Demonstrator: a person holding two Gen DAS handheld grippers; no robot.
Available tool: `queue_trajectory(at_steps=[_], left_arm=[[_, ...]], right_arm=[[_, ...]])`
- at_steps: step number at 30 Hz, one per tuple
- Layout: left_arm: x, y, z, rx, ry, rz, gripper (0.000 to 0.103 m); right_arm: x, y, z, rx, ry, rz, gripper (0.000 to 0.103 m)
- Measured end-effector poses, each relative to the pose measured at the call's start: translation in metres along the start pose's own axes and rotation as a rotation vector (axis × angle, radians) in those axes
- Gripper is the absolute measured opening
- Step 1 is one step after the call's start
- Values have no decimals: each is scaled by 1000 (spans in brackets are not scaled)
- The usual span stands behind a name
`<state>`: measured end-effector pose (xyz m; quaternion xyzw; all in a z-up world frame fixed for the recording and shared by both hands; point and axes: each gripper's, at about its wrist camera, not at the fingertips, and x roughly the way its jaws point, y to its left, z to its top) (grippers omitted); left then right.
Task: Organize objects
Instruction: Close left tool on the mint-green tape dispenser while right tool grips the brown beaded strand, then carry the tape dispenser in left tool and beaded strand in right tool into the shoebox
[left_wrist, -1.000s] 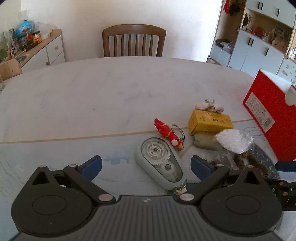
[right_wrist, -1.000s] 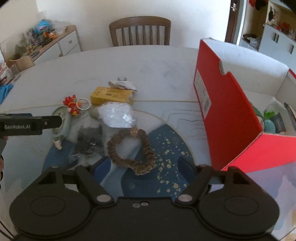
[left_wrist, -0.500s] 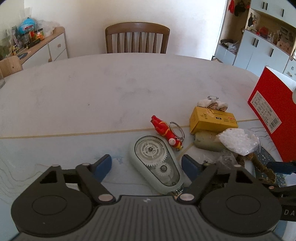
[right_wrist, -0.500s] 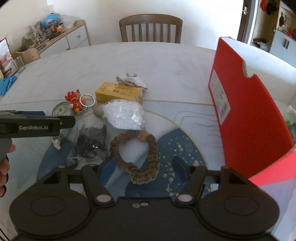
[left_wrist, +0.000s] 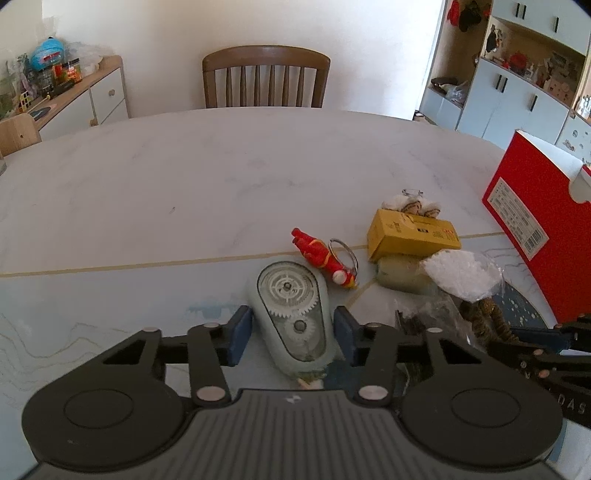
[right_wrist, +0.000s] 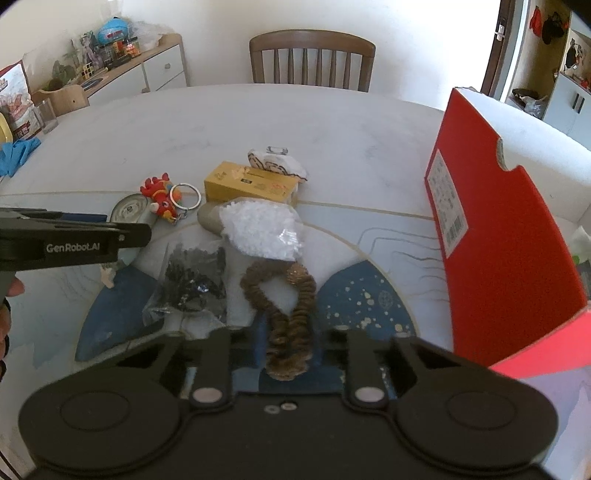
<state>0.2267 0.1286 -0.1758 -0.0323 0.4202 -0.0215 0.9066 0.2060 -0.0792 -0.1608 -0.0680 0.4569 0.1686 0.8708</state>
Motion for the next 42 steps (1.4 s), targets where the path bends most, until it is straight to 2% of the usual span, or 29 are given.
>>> queue_trajectory(at_steps=[9, 22, 31, 42], left_arm=[[-20, -2, -16, 14, 18, -9, 45], [-65, -18, -29, 9, 0, -27, 45], [-112, -62, -7, 41, -30, -85, 45], [-149, -129, 27, 83, -72, -181, 45]], right_arm=[[-28, -3, -18, 38, -8, 38, 13], [-96, -13, -32, 55, -86, 82, 13], [-140, -34, -23, 58, -148, 105, 13], [-182, -86, -6, 82, -217, 88, 13]])
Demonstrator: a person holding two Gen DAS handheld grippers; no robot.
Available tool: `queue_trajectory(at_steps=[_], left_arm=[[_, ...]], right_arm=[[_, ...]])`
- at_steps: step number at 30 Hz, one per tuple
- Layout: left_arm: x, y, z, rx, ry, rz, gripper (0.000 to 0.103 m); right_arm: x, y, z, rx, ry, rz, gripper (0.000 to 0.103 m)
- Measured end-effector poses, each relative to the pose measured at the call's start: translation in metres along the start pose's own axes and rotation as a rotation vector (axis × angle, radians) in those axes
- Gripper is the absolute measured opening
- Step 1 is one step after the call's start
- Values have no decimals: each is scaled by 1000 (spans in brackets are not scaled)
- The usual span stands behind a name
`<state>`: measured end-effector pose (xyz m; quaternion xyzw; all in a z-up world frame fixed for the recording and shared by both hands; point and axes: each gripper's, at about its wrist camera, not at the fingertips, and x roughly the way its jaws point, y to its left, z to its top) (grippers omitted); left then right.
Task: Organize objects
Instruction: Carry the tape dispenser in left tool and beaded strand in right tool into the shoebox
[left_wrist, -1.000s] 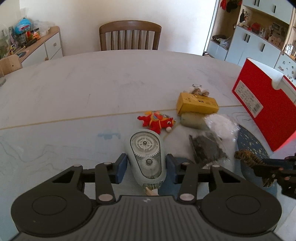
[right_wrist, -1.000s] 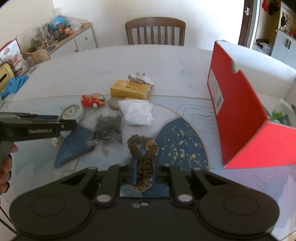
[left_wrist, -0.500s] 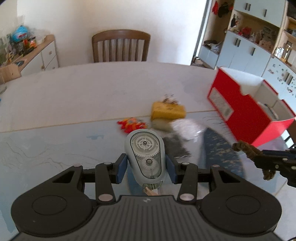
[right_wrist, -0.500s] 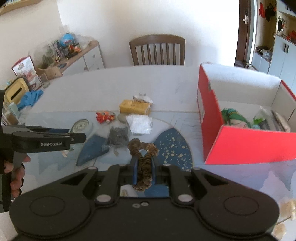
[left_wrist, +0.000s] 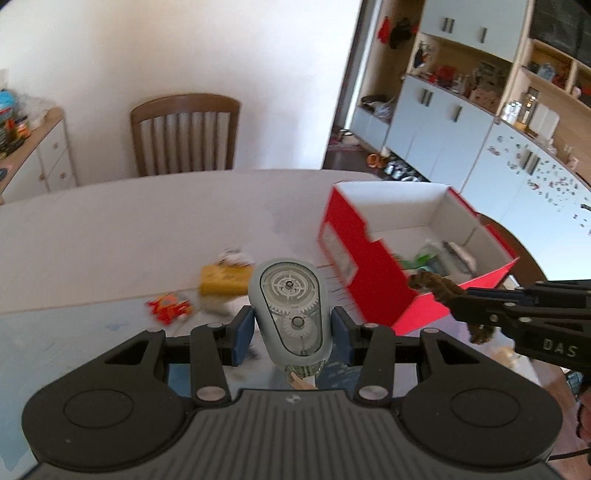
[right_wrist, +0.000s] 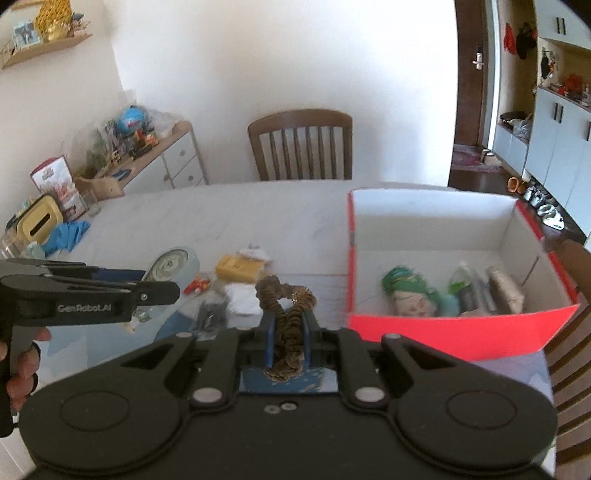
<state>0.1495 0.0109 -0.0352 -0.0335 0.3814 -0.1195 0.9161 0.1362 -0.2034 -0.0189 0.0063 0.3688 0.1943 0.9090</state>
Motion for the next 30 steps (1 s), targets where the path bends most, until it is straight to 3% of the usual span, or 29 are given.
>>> queue_trajectory(at_steps=[15, 30], left_arm=[[38, -99, 42, 87, 3, -75, 45], [104, -153, 73, 120, 16, -27, 45]], right_arm=[[-20, -80, 14, 2, -35, -41, 13], [11, -136, 22, -28, -17, -37, 13]])
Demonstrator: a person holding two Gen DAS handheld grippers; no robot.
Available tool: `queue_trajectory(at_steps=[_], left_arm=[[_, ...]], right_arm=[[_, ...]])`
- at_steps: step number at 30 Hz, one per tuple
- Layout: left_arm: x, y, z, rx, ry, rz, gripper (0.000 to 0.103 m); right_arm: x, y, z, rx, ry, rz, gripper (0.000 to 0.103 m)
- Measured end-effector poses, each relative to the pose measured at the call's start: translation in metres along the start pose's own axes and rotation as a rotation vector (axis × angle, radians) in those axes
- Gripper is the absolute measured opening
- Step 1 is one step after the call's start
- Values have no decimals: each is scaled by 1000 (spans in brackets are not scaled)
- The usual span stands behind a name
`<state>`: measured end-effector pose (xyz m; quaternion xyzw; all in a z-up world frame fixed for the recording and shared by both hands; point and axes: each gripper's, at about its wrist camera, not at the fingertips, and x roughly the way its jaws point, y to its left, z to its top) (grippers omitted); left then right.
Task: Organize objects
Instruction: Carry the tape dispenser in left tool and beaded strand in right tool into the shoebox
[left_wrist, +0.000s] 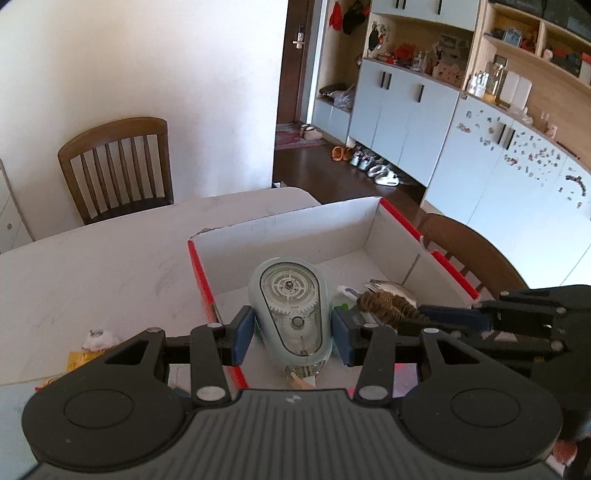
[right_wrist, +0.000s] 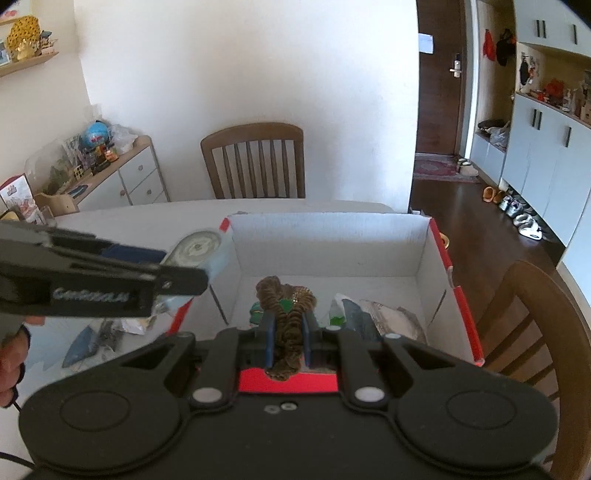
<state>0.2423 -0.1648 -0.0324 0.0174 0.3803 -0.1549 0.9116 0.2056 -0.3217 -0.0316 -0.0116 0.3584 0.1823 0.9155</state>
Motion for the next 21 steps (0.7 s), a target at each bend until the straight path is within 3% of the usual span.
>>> queue_trajectory(at_steps=[14, 21], left_arm=[[78, -6, 24, 7, 92, 95, 45], [113, -14, 24, 9, 156, 87, 45]], right_arm=[[57, -4, -5, -139, 79, -1, 13], [82, -14, -14, -152, 149, 4, 13]])
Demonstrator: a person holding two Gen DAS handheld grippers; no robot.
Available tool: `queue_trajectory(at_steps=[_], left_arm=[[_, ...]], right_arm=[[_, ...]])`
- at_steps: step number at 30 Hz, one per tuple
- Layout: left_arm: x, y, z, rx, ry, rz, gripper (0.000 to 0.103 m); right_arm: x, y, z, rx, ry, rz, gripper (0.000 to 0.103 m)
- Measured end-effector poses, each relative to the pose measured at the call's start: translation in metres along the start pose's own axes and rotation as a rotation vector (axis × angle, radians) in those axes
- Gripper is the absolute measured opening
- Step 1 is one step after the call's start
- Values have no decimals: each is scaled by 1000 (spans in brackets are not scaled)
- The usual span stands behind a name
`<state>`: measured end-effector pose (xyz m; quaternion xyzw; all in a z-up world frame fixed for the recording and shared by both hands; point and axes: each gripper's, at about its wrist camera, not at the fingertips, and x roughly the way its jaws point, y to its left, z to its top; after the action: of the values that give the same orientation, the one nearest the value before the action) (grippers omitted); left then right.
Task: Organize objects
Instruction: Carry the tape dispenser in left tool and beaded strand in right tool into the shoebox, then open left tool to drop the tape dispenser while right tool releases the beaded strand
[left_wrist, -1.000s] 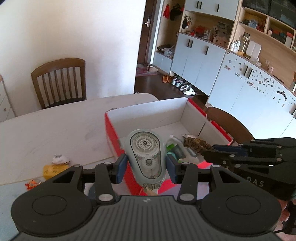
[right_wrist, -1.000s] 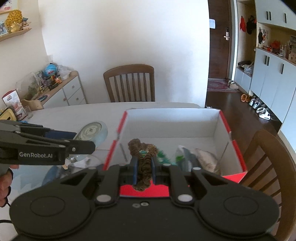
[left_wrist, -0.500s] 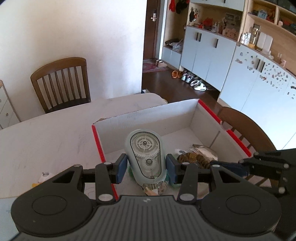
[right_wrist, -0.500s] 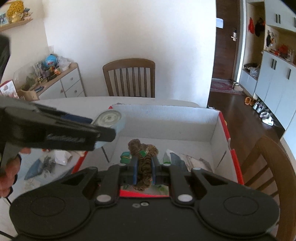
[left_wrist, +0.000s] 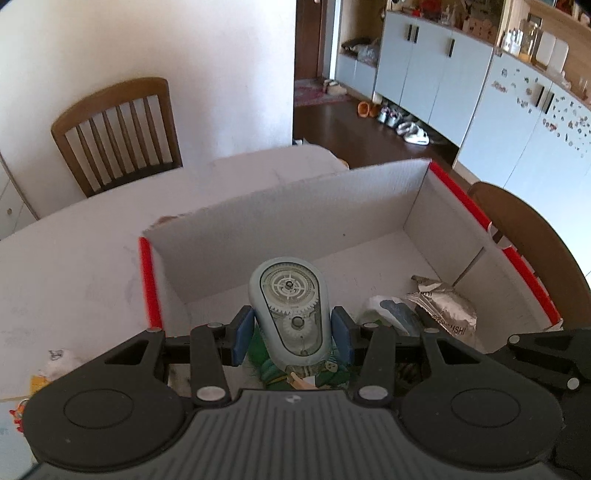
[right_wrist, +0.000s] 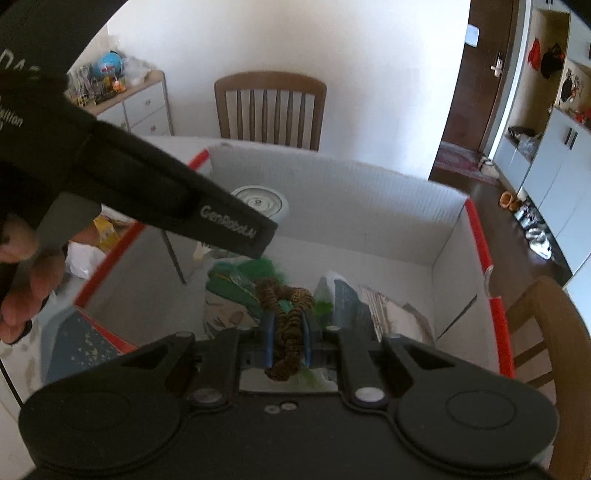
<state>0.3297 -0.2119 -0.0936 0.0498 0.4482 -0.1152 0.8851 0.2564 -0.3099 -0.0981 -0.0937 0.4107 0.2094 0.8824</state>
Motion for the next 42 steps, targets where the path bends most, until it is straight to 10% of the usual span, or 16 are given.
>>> queue_trajectory(at_steps=[20, 42], left_arm=[[57, -8, -6, 33, 183, 1, 45], [-15, -5, -15, 9, 25, -51, 55]], right_arm=[[1, -32, -6, 156, 65, 118, 26], [-46, -25, -7, 183, 4, 93, 52]])
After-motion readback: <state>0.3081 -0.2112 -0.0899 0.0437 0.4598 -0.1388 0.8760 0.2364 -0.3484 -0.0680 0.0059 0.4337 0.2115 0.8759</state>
